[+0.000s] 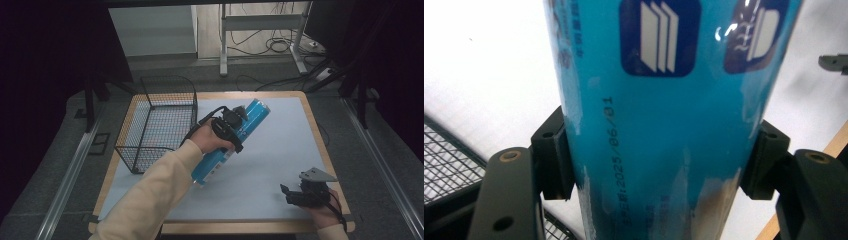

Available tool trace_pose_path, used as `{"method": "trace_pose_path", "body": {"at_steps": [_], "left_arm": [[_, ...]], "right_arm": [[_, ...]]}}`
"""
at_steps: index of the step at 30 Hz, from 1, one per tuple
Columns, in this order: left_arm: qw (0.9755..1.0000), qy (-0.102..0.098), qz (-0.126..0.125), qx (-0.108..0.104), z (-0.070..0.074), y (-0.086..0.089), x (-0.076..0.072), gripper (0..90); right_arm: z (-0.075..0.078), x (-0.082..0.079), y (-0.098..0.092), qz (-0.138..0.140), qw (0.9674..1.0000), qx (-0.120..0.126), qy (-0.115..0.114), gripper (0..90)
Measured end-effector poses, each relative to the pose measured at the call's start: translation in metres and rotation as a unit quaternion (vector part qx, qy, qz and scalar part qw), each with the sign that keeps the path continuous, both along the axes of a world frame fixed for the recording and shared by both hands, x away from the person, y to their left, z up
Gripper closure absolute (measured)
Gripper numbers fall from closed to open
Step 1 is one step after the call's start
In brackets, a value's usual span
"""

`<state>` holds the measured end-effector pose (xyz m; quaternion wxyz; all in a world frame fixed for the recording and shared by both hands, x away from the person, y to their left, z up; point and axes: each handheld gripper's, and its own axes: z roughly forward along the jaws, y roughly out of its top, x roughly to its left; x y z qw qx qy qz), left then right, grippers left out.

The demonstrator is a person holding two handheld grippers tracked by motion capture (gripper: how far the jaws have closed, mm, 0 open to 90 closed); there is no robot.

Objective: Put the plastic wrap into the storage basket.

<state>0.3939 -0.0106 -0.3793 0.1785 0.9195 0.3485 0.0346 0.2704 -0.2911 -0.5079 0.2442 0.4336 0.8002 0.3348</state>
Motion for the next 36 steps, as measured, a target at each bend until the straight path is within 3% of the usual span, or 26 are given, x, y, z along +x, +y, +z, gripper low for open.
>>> {"method": "trace_pose_path", "body": {"at_steps": [18,24,36], "left_arm": [[0.9999,-0.001,0.010,0.005,0.016,0.009,0.020,31.3],[0.9998,0.007,0.017,0.006,0.018,0.009,0.027,31.3],[0.9998,0.000,0.015,0.010,0.033,0.005,0.032,31.3]], "right_arm": [[-0.001,0.003,-0.002,-0.004,1.0000,-0.002,-0.001,14.2],[-0.001,0.003,-0.003,-0.009,0.9999,-0.003,0.001,14.4],[-0.001,0.004,-0.005,-0.012,0.9999,-0.004,0.002,14.5]]}}
